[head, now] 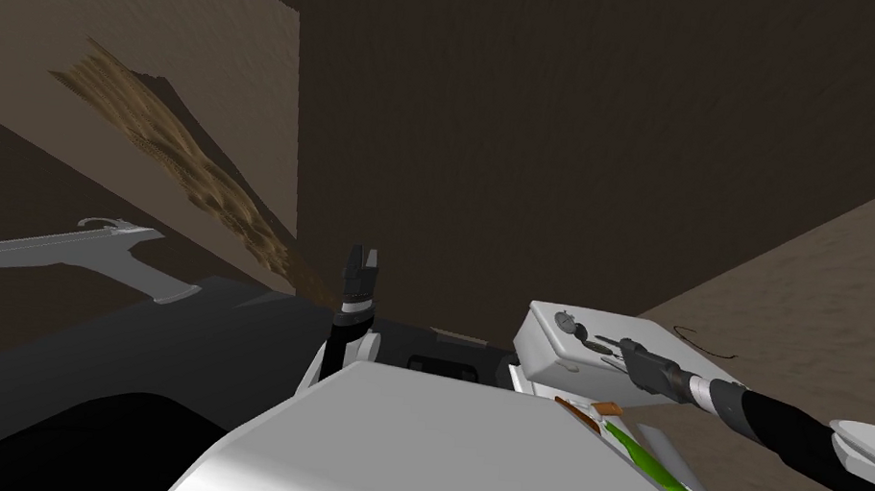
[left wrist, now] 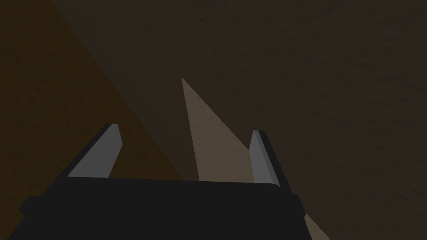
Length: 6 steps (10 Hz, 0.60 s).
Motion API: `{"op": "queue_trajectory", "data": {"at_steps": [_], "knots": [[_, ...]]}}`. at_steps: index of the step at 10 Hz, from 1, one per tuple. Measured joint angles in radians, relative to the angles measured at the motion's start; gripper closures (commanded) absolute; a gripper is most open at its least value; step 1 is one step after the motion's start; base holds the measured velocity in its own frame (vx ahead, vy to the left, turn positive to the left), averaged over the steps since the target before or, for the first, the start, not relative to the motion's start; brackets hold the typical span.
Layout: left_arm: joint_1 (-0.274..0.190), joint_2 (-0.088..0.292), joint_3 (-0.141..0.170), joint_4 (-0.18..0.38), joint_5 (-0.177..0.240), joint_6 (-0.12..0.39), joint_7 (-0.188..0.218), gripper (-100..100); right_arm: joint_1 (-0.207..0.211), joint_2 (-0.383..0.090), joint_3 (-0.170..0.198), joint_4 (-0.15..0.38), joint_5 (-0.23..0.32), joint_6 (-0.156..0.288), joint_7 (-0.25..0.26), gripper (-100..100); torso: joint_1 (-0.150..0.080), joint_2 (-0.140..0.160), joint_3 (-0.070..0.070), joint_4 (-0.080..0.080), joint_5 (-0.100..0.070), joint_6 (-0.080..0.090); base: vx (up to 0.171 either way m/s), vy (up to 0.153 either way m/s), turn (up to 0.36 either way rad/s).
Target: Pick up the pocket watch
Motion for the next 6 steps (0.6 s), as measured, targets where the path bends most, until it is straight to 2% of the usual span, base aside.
{"op": "queue_trajectory", "data": {"at_steps": [3,4,5,6], "knots": [[0.000,0.000,0.000,0.000,0.000,0.000,0.000,0,0.000,0.000,0.000,0.000,0.000,0.001,0.000,100,-0.001,0.000,0.000,0.000,0.000,0.000,0.000,0.000,0.000],[0.000,0.000,0.000,0.000,0.000,0.000,0.000,0,0.000,0.000,0.000,0.000,0.000,0.001,0.000,0,-0.001,0.000,0.000,0.000,0.000,0.000,0.000,0.000,0.000],[0.000,0.000,0.000,0.000,0.000,0.000,0.000,0,0.000,0.000,0.000,0.000,0.000,0.001,0.000,100,-0.001,0.000,0.000,0.000,0.000,0.000,-0.015,-0.062,-0.035],[0.000,0.000,0.000,0.000,0.000,0.000,0.000,0,0.010,-0.010,0.012,-0.025,0.009,0.022,-0.019,100,-0.004,0.001,0.001,0.000,-0.001,0.000,-0.011,-0.074,-0.011]]}}
